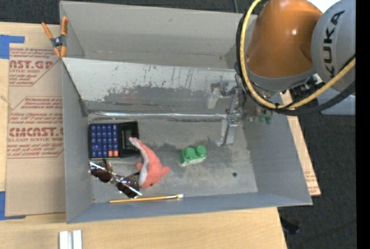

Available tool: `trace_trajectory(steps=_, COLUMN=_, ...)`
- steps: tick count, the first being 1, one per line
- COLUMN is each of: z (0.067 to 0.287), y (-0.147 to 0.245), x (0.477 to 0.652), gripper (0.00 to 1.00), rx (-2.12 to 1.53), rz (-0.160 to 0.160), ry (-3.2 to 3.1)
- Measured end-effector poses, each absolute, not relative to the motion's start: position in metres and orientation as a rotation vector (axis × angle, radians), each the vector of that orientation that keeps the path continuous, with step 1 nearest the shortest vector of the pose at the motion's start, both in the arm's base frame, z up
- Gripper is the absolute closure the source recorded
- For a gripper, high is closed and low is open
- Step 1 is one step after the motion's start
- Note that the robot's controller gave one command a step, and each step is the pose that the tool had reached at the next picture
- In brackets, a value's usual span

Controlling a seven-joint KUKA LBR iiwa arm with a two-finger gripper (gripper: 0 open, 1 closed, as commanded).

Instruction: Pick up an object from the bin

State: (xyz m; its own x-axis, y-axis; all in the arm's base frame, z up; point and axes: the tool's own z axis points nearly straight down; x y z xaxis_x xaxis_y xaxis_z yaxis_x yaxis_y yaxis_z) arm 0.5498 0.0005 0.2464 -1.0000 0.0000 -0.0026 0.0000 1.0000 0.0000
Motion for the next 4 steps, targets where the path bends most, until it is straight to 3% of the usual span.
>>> trace_trajectory(steps=1, z=0.193, y=0.021, x=0.526, gripper=0.0, rx=-0.117, rz=0.0, ry=3.132)
trace_trajectory(steps=2, z=0.178, y=0.046, x=0.531, gripper=0.0, rx=0.097, rz=0.001, ry=3.133)
trace_trajectory(steps=3, z=0.137, y=0.041, x=0.524, gripper=0.0, rx=0.134, rz=0.001, ry=3.131)
trace_trajectory(steps=4, z=0.112, y=0.047, x=0.519, gripper=0.0, rx=-0.096, rz=0.001, ry=3.129)
